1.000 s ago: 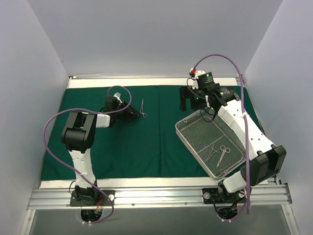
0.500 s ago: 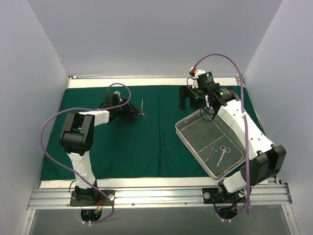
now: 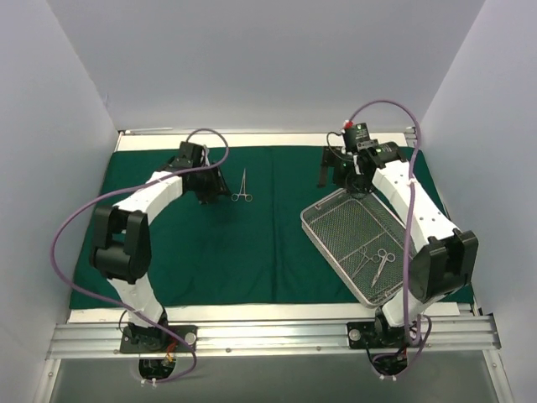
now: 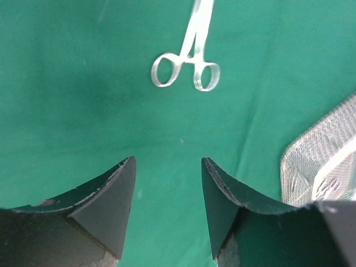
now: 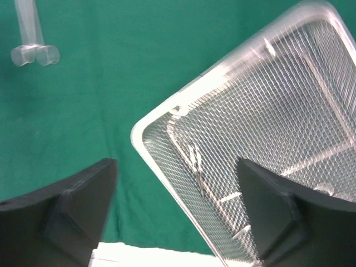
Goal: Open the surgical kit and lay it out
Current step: Place the medical item in the surgical kit, then pick up the medical item from the container.
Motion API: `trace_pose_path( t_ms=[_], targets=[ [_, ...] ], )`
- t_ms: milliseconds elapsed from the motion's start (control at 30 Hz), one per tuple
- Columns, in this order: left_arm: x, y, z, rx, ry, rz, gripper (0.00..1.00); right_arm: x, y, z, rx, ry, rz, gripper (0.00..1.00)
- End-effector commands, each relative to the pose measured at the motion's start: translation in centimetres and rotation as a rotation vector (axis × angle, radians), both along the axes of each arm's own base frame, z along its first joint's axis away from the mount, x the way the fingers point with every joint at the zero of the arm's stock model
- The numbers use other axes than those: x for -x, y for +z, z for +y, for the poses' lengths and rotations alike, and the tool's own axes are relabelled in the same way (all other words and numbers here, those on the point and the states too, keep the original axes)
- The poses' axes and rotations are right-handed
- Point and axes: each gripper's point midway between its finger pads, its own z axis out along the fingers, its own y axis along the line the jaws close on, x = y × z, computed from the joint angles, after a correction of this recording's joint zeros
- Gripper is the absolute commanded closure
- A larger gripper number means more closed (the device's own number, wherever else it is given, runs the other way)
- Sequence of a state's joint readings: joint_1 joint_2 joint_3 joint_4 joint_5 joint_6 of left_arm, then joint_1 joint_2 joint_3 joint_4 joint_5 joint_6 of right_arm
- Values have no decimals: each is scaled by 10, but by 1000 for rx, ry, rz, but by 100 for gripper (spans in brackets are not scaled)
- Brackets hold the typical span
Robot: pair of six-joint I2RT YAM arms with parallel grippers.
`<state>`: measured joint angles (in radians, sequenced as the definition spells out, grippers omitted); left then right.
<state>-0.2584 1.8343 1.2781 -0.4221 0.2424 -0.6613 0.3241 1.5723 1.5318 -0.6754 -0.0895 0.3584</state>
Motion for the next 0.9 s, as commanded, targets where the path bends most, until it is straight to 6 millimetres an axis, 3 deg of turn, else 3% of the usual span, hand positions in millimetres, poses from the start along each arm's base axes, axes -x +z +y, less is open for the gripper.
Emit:
trace_pose_path(
  t_ms=[0, 67, 100, 167, 233, 300, 400, 533, 667, 867],
  targets=[
    [1, 84, 26, -172, -153, -187, 41, 29, -42, -38, 6, -222, 223, 16],
    [10, 109, 31, -190, -201, -242, 41, 43, -60, -67, -1, -338, 280, 35],
    [12, 118, 29, -179, -216, -260, 41, 47, -65, -74, -20, -396, 298, 55],
    [19, 136, 24, -142, -244, -299, 41, 65, -78, -94, -35, -491, 337, 63],
    [22, 142, 20, -117, -259, -316, 41, 77, -85, -92, -81, -500, 362, 61],
    [23, 148, 13, -84, -285, -330, 41, 101, -101, -90, -80, -515, 436, 54],
    [24, 148, 13, -91, -300, -327, 42, 122, -111, -97, -75, -579, 484, 54],
    [23, 149, 17, -89, -306, -330, 42, 140, -125, -97, -66, -605, 537, 59],
    [22, 149, 16, -80, -317, -325, 43, 161, -140, -99, -43, -612, 593, 49],
    [20, 149, 14, -71, -316, -316, 44, 177, -172, -101, -24, -604, 643, 50]
  ],
)
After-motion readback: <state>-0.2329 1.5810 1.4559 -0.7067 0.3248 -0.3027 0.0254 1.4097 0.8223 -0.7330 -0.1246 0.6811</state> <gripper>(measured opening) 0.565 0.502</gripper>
